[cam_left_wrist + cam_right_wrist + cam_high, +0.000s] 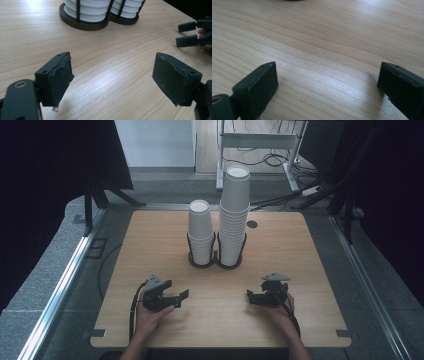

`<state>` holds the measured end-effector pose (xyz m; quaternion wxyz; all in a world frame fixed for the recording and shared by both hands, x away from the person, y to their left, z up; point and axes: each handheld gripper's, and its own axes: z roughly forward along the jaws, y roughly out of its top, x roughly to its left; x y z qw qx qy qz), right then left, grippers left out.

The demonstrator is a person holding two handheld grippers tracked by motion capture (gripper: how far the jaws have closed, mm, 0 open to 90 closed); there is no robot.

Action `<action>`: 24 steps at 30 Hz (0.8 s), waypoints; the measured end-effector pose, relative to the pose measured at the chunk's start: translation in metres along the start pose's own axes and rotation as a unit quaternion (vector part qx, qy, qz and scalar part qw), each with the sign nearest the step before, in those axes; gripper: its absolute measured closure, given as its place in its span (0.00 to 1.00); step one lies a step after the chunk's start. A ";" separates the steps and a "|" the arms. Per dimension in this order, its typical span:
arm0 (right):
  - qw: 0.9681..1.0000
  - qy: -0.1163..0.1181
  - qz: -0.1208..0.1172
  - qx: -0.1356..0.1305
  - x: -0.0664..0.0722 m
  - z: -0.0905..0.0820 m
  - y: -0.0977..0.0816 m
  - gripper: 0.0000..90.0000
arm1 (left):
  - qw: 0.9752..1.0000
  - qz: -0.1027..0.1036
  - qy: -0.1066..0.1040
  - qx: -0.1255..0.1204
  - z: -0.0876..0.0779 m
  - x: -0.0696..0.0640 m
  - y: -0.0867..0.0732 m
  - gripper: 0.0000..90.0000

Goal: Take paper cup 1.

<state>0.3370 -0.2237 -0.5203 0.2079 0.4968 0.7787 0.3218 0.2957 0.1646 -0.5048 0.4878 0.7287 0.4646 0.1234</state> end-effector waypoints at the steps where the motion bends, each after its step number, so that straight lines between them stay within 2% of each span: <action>1: 1.000 0.005 -0.003 -0.004 -0.001 -0.001 -0.001 0.10 | 1.000 0.001 -0.001 0.003 0.001 0.000 0.001 0.18; 5: 1.000 0.003 -0.001 -0.013 -0.004 -0.005 -0.003 0.17 | 1.000 0.017 -0.001 0.008 0.001 -0.003 0.002 0.16; 7: 1.000 0.001 0.009 -0.025 -0.006 -0.008 -0.004 0.20 | 1.000 0.024 -0.001 0.005 -0.002 -0.004 0.002 0.16; 10: 0.999 0.002 0.010 -0.036 -0.005 -0.010 -0.002 0.23 | 1.000 0.025 -0.005 -0.004 -0.007 -0.002 0.004 0.16; 11: 0.999 0.011 0.010 -0.045 -0.002 -0.013 0.001 0.24 | 1.000 0.024 -0.008 -0.009 -0.009 -0.002 0.006 0.17; 15: 0.998 0.020 0.004 -0.063 0.006 -0.020 0.004 0.26 | 0.999 0.017 -0.003 -0.045 -0.017 -0.003 0.011 0.19; 16: 0.996 0.033 0.010 -0.078 0.009 -0.024 0.006 0.28 | 0.999 0.015 -0.003 -0.049 -0.018 -0.003 0.011 0.22; 17: 0.996 0.033 0.010 -0.078 0.009 -0.024 0.006 0.28 | 0.999 0.017 -0.003 -0.047 -0.018 -0.002 0.011 0.22; 18: 0.994 0.051 0.021 -0.092 0.011 -0.026 0.007 0.30 | 0.999 0.020 0.007 -0.046 -0.017 -0.003 0.011 0.20; 19: 0.994 0.051 0.021 -0.092 0.011 -0.026 0.007 0.30 | 0.999 0.021 0.020 -0.042 -0.016 -0.003 0.010 0.20; 20: 0.993 0.062 0.023 -0.097 0.011 -0.027 0.009 0.31 | 0.999 0.020 0.028 -0.041 -0.015 -0.003 0.010 0.21; 24: 0.990 0.084 0.018 -0.116 0.016 -0.030 0.015 0.32 | 0.998 0.017 0.027 -0.050 -0.015 -0.003 0.012 0.22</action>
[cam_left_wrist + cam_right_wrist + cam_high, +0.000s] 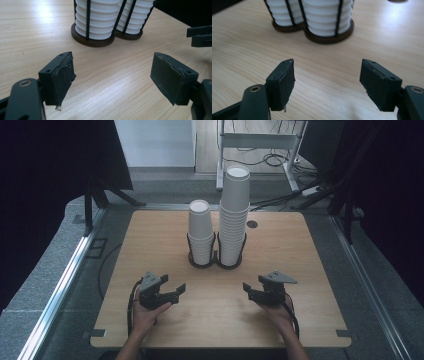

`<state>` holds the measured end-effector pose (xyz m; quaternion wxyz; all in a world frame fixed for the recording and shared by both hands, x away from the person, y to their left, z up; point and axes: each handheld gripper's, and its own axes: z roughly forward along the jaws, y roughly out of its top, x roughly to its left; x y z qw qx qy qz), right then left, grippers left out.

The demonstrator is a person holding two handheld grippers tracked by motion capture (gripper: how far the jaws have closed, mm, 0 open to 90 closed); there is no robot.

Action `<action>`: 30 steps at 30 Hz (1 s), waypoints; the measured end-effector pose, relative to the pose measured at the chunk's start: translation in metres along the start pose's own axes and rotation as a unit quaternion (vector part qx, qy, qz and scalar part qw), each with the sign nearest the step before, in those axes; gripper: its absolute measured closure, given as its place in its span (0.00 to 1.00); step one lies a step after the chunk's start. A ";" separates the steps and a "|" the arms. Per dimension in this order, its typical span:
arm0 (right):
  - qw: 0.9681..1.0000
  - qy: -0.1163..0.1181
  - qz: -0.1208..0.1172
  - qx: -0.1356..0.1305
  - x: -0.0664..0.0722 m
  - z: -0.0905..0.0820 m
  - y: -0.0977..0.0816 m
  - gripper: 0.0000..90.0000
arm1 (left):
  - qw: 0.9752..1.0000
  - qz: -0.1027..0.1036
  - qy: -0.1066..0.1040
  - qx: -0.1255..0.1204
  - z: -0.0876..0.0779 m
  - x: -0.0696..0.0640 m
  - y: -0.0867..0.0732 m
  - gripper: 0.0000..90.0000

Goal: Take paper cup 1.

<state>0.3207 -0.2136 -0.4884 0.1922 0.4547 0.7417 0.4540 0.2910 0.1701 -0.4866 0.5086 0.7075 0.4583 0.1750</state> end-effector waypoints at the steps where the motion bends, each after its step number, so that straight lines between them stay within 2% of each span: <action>1: 1.000 0.008 -0.002 -0.008 0.002 -0.002 0.003 0.36 | 1.000 -0.005 -0.004 -0.002 0.000 0.001 0.001 0.23; 3: 1.000 0.013 -0.002 -0.011 0.003 -0.002 0.004 0.40 | 1.000 -0.012 -0.013 0.003 0.004 0.003 0.007 0.22; 6: 0.999 0.031 -0.007 -0.010 0.004 -0.002 0.005 0.46 | 1.000 0.000 -0.017 0.011 0.011 0.001 0.020 0.22; 7: 0.999 0.032 -0.007 -0.009 0.004 -0.001 0.006 0.48 | 1.000 0.004 -0.024 0.017 0.015 -0.001 0.023 0.22; 8: 0.999 0.035 -0.011 -0.011 0.004 0.001 0.008 0.55 | 0.999 0.009 -0.032 0.020 0.018 -0.003 0.026 0.20; 9: 0.999 0.035 -0.011 -0.011 0.004 0.001 0.008 0.55 | 0.999 0.015 -0.041 0.025 0.022 -0.005 0.028 0.20; 11: 0.999 0.038 -0.029 -0.014 0.005 0.001 0.011 0.64 | 0.998 0.027 -0.056 0.032 0.028 -0.010 0.032 0.19; 13: 0.998 0.048 -0.045 -0.020 0.007 0.001 0.016 0.69 | 0.997 0.033 -0.068 0.032 0.032 -0.012 0.036 0.18; 16: 0.997 0.066 -0.039 -0.032 0.009 0.002 0.024 0.76 | 0.996 0.036 -0.080 0.032 0.033 -0.013 0.042 0.17; 18: 0.996 0.078 -0.036 -0.035 0.010 0.006 0.029 0.82 | 0.996 0.039 -0.077 0.027 0.032 -0.012 0.043 0.18; 21: 0.995 0.085 -0.051 -0.032 0.013 0.013 0.034 0.87 | 0.996 0.038 -0.073 0.029 0.030 -0.012 0.042 0.18; 24: 0.992 0.106 -0.049 -0.042 0.015 0.018 0.041 0.92 | 0.996 0.037 -0.072 0.034 0.031 -0.012 0.040 0.19; 30: 0.988 0.135 -0.047 -0.053 0.020 0.022 0.056 0.99 | 0.994 0.052 -0.084 0.043 0.038 -0.019 0.038 0.20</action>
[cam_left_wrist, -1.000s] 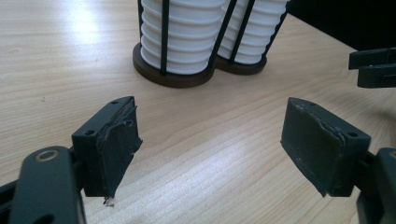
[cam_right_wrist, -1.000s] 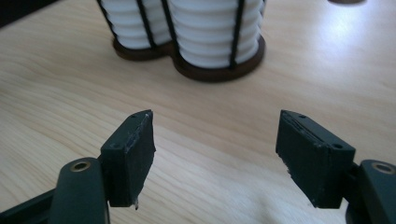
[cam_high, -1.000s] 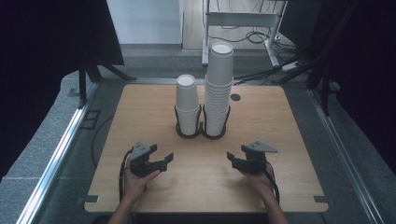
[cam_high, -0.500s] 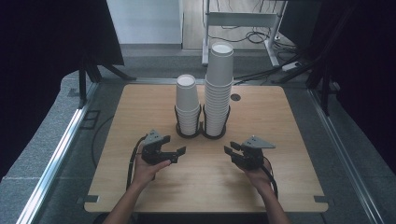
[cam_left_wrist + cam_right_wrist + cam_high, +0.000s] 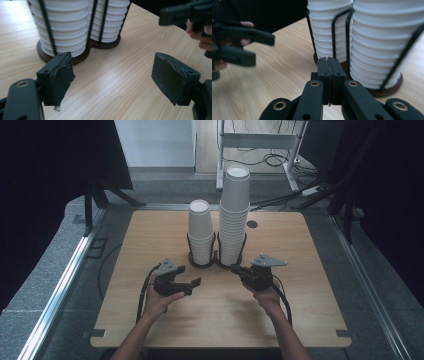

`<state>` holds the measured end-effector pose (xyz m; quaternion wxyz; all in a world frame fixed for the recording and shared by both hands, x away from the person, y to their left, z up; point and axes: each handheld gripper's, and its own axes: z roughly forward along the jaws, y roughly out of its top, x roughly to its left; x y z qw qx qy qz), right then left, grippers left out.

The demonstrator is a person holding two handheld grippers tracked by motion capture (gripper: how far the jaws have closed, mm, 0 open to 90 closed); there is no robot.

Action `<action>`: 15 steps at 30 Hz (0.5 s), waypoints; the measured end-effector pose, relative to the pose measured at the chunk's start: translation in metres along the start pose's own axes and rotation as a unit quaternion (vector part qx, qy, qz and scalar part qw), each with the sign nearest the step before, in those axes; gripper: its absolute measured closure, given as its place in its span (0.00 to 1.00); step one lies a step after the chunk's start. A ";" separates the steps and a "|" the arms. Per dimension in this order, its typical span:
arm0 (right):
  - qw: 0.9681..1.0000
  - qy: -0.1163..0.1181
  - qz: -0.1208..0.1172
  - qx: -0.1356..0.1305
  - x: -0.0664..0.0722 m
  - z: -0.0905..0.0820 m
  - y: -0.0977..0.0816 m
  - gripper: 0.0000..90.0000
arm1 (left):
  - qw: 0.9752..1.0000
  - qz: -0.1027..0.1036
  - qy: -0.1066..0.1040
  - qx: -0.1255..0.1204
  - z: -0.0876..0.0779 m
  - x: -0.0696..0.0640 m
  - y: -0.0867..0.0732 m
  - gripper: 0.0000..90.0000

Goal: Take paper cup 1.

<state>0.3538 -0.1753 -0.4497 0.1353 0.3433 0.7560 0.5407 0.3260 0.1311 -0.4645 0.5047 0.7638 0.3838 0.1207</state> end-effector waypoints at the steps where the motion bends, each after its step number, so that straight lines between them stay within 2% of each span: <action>1: 1.000 0.003 -0.002 0.000 0.000 0.002 0.003 1.00 | 1.000 0.001 -0.002 0.000 0.001 0.000 0.001 0.20; 5: 1.000 0.007 -0.014 0.001 0.002 0.009 0.009 1.00 | 1.000 0.001 -0.010 0.000 0.004 0.000 0.005 0.21; 9: 1.000 0.010 -0.020 0.002 0.004 0.019 0.012 1.00 | 1.000 0.003 -0.010 0.000 0.007 0.000 0.010 0.21; 15: 0.999 0.020 -0.033 0.005 0.011 0.034 0.022 1.00 | 1.000 0.006 -0.011 0.005 0.006 0.002 0.009 0.22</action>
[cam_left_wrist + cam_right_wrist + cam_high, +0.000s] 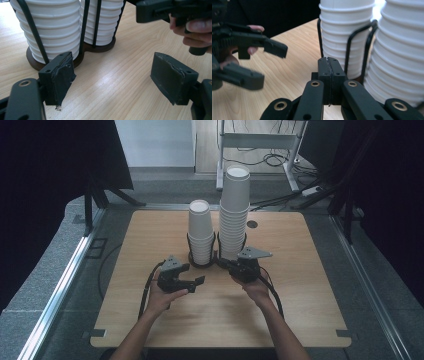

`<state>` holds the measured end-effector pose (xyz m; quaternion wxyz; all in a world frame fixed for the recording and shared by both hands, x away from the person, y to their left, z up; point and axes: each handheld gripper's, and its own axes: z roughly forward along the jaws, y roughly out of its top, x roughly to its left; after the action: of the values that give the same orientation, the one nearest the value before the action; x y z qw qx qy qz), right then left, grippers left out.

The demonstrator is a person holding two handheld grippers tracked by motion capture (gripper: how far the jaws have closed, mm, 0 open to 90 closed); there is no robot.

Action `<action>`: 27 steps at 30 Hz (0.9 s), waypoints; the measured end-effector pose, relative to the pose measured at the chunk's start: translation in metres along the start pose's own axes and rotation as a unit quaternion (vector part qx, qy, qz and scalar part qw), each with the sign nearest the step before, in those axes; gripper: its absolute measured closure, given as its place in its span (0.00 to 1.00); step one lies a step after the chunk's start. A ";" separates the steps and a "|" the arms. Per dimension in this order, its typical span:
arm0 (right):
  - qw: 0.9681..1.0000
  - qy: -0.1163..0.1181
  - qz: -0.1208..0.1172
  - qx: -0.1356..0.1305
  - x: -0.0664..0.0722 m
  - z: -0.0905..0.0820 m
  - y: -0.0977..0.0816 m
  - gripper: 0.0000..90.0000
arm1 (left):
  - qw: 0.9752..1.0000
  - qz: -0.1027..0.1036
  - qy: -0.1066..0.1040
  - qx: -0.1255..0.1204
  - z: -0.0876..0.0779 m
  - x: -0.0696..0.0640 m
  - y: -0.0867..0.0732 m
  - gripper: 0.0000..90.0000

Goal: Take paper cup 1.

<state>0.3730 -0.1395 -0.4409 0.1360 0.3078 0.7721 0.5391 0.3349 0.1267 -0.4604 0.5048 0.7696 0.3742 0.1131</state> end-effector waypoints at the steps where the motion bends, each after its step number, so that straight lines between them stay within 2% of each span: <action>1: 1.000 0.001 -0.001 -0.001 0.001 0.002 0.002 1.00 | 1.000 0.000 0.000 -0.002 -0.001 0.000 0.000 0.22; 6: 1.000 0.006 -0.009 -0.001 0.005 0.014 0.012 1.00 | 1.000 -0.002 -0.001 -0.012 -0.008 0.004 0.006 0.22; 12: 1.000 0.012 0.004 -0.005 -0.001 0.026 0.019 0.99 | 0.999 0.025 0.009 -0.024 -0.019 0.004 0.036 0.22; 14: 1.000 0.013 0.011 -0.008 -0.004 0.029 0.019 0.99 | 0.999 0.028 0.013 -0.029 -0.021 0.007 0.045 0.21; 20: 1.000 0.014 0.008 -0.010 -0.006 0.041 0.025 0.99 | 0.999 0.018 0.009 -0.033 -0.016 0.015 0.054 0.17; 24: 1.000 0.012 0.003 0.001 -0.007 0.051 0.031 0.99 | 0.999 0.008 0.011 -0.035 -0.012 0.023 0.061 0.16; 27: 1.000 0.008 0.008 -0.003 -0.010 0.056 0.034 0.99 | 0.999 0.000 0.015 -0.034 -0.010 0.029 0.066 0.15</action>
<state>0.4220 -0.0961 -0.4328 0.1266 0.3094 0.7691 0.5447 0.3798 0.1400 -0.4045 0.5253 0.7502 0.3774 0.1373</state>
